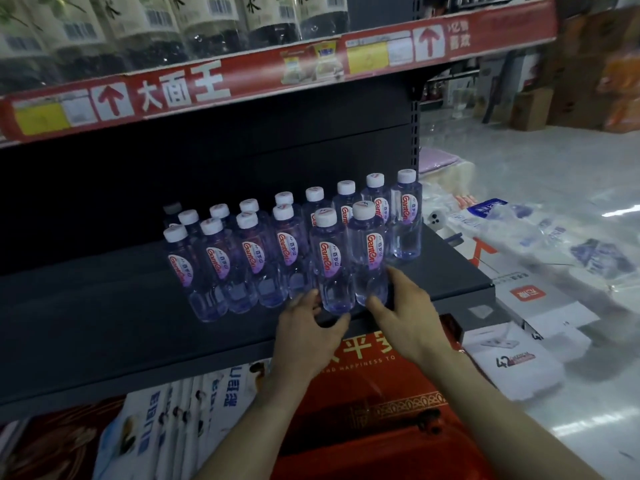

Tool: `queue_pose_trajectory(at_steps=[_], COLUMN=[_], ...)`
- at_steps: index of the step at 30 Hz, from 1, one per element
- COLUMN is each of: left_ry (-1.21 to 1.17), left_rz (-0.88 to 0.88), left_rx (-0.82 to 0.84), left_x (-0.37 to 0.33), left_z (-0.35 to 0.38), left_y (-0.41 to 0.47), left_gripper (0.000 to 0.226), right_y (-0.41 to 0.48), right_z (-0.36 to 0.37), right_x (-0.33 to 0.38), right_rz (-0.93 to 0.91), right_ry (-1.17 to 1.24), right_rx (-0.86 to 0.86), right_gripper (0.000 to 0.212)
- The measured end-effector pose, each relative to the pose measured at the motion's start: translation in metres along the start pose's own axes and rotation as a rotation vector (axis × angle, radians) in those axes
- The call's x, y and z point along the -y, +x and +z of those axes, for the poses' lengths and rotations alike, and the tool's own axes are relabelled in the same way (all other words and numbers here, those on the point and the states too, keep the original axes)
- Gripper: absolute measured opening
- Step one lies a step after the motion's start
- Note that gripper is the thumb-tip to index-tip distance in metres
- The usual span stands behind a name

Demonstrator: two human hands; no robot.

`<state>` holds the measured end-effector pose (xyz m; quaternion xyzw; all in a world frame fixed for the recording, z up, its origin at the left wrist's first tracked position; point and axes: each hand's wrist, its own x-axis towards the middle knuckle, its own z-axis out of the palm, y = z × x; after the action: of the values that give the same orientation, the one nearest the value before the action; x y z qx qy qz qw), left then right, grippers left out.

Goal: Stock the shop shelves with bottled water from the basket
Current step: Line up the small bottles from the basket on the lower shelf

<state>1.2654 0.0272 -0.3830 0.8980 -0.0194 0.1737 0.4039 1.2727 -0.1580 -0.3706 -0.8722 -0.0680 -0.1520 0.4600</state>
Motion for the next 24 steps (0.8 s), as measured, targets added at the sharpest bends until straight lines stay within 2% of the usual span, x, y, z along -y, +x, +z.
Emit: queue_pose_trajectory(at_steps=[2,4,10,13,21,24], left_ry=[-0.02,-0.025,0.137,0.138,0.12,0.154], left_rz=[-0.039,-0.069,-0.076,-0.075,-0.153,-0.14], left_rx=[-0.059,-0.111,-0.16,-0.177,-0.262,-0.304], left_x=[-0.002,-0.003,-0.006,-0.004,-0.005,-0.005], left_z=[0.003,0.005,0.009,0.011,0.018,0.021], left_y=[0.001,0.002,0.011,0.013,0.012,0.012], left_gripper=[0.044,0.045,0.047,0.05,0.046,0.045], right_y=[0.0,0.002,0.013,0.018,0.024,0.025], right_z=[-0.001,0.001,0.004,0.006,0.016,0.016], right_x=[-0.003,-0.006,-0.012,-0.018,-0.02,-0.022], right_rz=[-0.028,-0.047,-0.012,0.03,-0.013,0.01], right_ry=[-0.077,-0.126,-0.209,-0.206,-0.176,-0.082], right_rx=[0.009,0.012,0.029,0.012,-0.058,-0.075], right_gripper=[0.034,0.039,0.054,0.061,0.069,0.061])
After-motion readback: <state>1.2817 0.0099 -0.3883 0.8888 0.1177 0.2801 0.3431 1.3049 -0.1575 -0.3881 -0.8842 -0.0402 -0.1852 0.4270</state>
